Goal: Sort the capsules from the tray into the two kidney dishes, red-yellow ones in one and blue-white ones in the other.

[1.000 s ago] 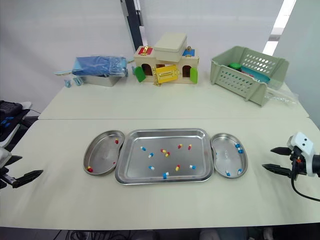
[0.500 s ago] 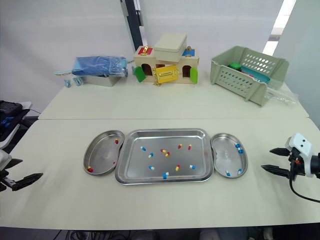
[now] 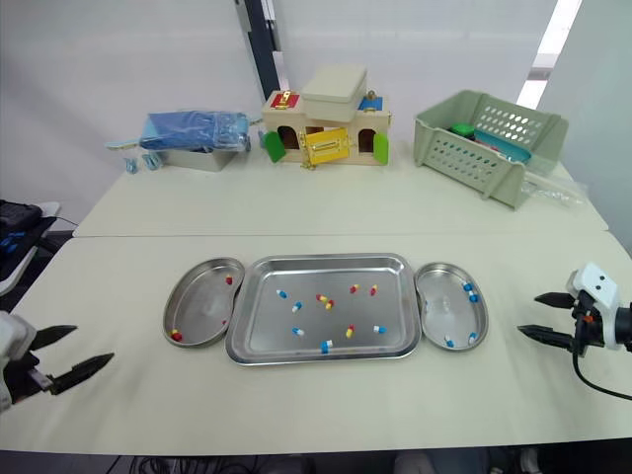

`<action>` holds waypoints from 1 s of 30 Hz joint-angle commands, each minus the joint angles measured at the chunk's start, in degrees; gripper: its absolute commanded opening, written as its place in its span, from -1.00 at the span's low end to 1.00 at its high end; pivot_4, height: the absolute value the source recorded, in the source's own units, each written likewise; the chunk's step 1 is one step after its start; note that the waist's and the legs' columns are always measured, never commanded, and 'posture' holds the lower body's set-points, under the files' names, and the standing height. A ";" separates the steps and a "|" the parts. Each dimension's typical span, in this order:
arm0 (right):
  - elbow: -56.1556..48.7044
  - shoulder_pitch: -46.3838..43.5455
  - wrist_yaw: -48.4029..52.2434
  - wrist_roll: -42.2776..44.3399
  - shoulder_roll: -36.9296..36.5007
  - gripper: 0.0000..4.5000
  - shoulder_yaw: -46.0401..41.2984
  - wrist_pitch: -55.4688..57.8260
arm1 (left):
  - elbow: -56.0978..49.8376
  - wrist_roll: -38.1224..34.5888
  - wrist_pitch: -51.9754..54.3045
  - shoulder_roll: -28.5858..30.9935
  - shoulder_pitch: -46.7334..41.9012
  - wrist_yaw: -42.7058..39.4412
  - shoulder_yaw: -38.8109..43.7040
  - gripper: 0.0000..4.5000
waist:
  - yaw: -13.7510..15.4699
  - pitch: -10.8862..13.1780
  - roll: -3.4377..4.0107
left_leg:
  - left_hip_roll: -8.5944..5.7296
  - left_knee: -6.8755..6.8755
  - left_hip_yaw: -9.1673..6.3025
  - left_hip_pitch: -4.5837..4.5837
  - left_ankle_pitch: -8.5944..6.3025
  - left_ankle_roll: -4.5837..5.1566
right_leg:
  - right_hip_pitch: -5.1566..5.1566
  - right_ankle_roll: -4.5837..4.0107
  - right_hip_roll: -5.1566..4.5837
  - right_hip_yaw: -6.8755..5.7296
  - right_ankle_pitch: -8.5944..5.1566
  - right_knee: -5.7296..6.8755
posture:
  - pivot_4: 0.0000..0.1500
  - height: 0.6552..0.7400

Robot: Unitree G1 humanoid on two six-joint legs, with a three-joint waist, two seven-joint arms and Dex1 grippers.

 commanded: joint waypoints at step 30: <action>3.91 -6.00 2.05 -2.72 -1.88 0.98 -0.07 -2.67 | -21.84 -5.70 -31.74 -37.19 18.49 5.58 -14.63 1.00 | 1.06 -0.13 0.24 | -0.09 0.17 2.15 0.47 -0.92 1.05 | 0.51 0.96 -0.16 1.88 0.76 -2.10 | 1.00 1.00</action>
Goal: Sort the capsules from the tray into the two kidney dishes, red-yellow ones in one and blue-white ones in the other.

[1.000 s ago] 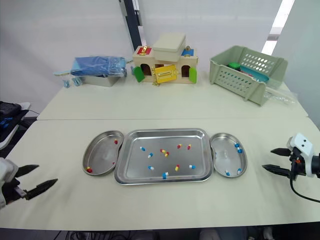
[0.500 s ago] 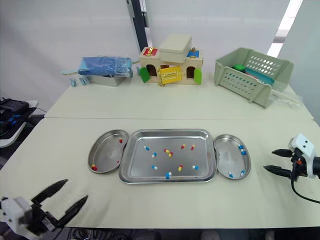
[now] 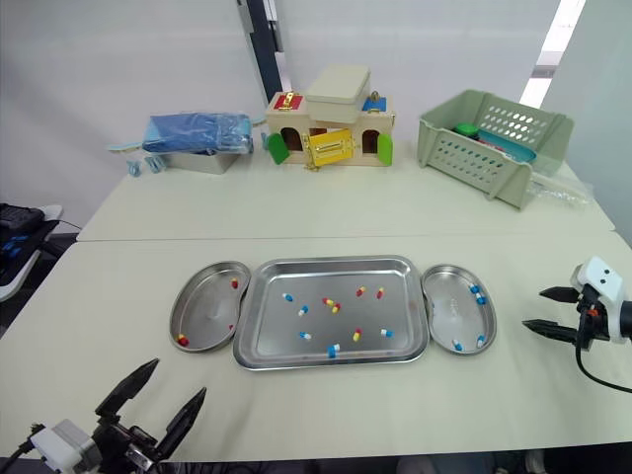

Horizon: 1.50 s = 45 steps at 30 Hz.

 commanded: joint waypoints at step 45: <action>-49.16 -20.29 -16.11 14.26 14.25 0.98 12.98 39.45 | -3.83 -7.74 1.02 5.27 5.11 -2.57 -3.59 1.00 | 1.17 -0.02 -0.35 | 0.22 0.38 0.07 0.02 -0.21 0.32 | -0.16 0.02 0.25 0.27 0.08 0.37 | 1.00 1.00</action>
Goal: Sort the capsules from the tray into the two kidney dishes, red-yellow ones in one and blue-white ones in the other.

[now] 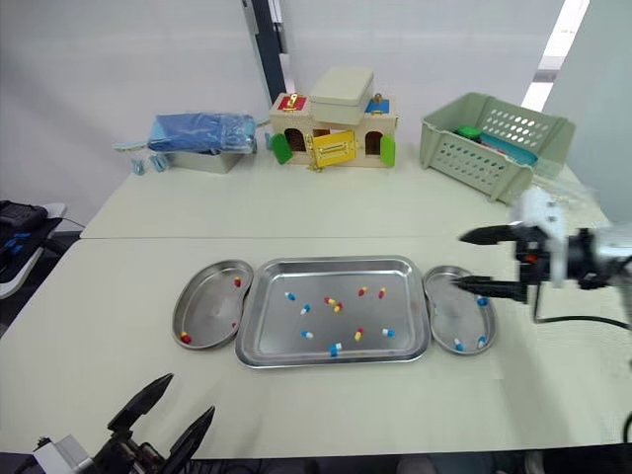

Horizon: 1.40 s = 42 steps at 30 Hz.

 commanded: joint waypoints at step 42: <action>39.01 -18.35 -36.78 -31.42 55.55 0.82 29.89 -2.25 | -3.86 1.92 -1.33 -1.78 2.06 4.66 -0.36 1.00 | -0.83 -0.11 -0.20 | 0.74 0.26 0.08 -0.42 -0.02 0.00 | -1.20 -0.47 0.95 0.41 0.06 0.93 | 1.00 1.00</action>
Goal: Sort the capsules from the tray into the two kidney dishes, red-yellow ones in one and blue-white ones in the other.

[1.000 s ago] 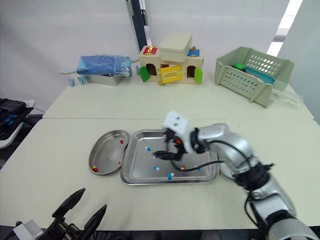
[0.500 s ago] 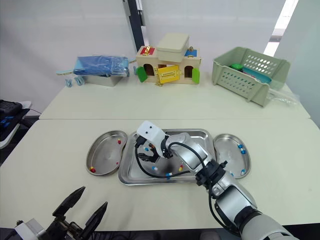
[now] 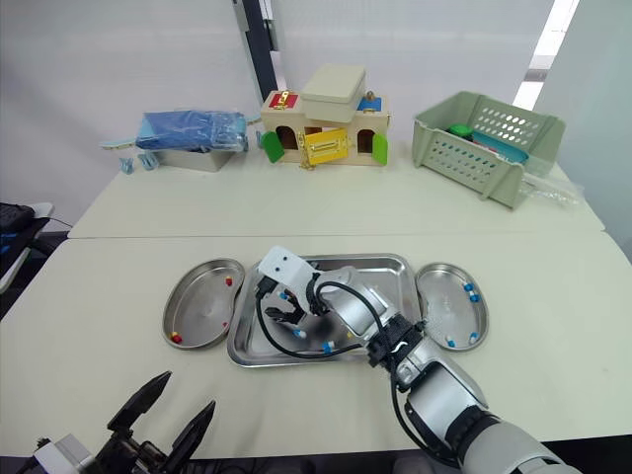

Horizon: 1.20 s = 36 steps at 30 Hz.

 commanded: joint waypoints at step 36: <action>-34.56 19.24 36.12 20.33 -42.72 -0.99 -26.51 -5.56 | 0.18 -0.53 -3.27 6.67 -1.24 -11.68 -4.07 1.00 | 1.38 0.06 0.04 | 0.02 0.04 0.00 -0.22 -0.02 0.01 | 0.03 -0.02 0.01 -0.07 0.00 -0.15 | 1.00 1.00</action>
